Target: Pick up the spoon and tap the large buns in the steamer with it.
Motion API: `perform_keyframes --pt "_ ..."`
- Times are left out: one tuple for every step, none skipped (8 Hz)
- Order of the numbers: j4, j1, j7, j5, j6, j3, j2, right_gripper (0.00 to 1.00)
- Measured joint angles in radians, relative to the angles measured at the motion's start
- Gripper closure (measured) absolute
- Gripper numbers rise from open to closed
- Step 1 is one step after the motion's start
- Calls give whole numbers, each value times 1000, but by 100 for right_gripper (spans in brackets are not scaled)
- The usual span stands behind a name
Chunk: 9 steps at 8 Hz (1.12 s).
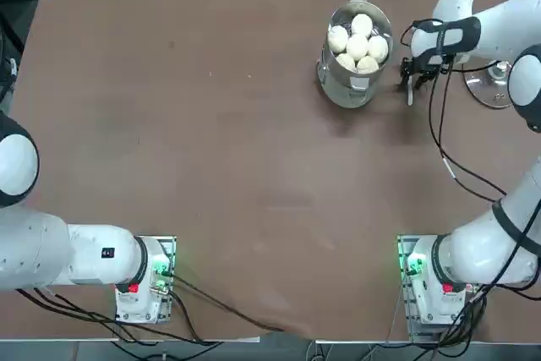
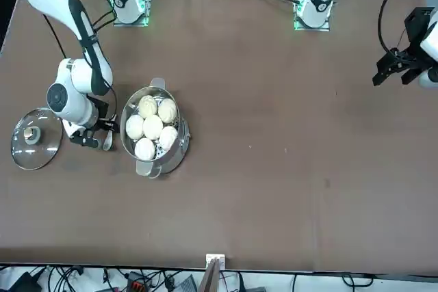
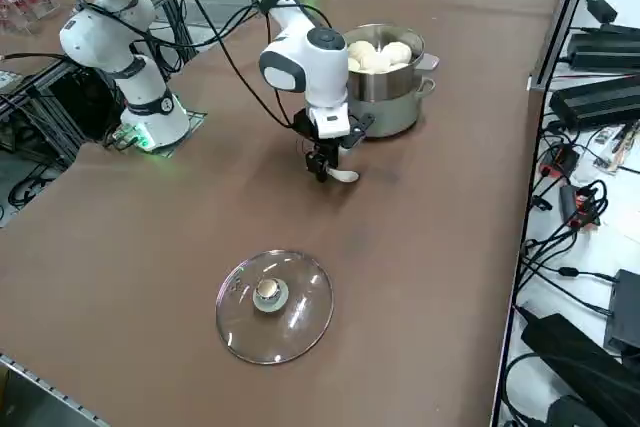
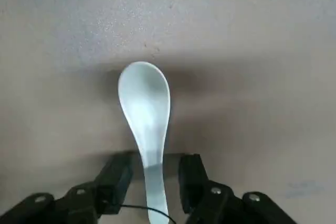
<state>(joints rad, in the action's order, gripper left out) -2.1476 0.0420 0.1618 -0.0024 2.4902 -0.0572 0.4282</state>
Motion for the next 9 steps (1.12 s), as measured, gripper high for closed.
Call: perform_keyframes --pt "0 0 0 0 0 0 0 48" --pt "0 0 0 0 0 0 0 50" --pt "0 0 0 0 0 0 1 52" --pt "0 0 0 0 0 0 3 54" --pt "0 0 0 0 0 0 7 56" --pt "0 0 0 0 1 0 7 58" --pt "0 0 0 0 1 0 7 59" --pt "1 0 0 0 1 0 7 60" --pt "1 0 0 0 1 1 6 63"
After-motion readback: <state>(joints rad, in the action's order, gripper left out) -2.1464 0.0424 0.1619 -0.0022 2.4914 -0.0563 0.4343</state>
